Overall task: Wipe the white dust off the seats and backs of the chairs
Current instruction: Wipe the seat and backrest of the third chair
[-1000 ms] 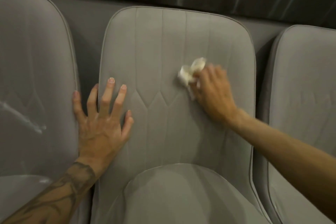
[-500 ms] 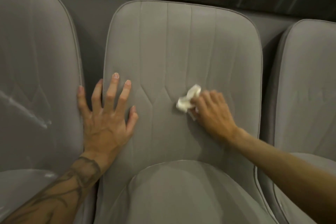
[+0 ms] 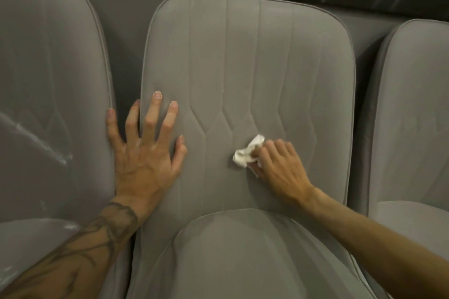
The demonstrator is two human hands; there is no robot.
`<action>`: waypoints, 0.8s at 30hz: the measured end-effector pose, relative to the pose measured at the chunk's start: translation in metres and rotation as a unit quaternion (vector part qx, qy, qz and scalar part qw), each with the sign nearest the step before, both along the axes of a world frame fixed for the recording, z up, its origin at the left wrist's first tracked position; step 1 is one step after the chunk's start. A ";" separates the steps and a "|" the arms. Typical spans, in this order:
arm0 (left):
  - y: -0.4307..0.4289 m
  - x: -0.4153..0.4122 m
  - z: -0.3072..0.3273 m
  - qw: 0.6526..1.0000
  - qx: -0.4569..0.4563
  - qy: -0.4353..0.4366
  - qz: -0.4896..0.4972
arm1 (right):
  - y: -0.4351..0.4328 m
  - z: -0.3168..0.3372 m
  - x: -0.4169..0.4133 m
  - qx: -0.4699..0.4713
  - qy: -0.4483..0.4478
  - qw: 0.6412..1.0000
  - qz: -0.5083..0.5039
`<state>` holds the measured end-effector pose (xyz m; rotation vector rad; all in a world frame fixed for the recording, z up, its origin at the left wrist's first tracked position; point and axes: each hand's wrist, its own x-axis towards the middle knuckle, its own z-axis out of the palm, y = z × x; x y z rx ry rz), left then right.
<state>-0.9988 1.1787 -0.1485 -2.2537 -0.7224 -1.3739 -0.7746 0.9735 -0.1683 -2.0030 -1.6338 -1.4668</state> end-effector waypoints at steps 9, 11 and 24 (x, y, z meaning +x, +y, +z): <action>0.002 0.001 -0.001 1.000 0.004 -0.003 0.003 | 0.020 0.034 0.006 0.154 0.039 0.987 -0.021; 0.001 0.000 0.000 1.000 0.003 -0.004 0.002 | 0.011 -0.006 -0.001 0.075 0.022 0.997 0.018; 0.000 0.001 0.000 1.000 0.001 -0.006 -0.001 | 0.033 0.034 -0.002 0.169 0.008 0.986 -0.010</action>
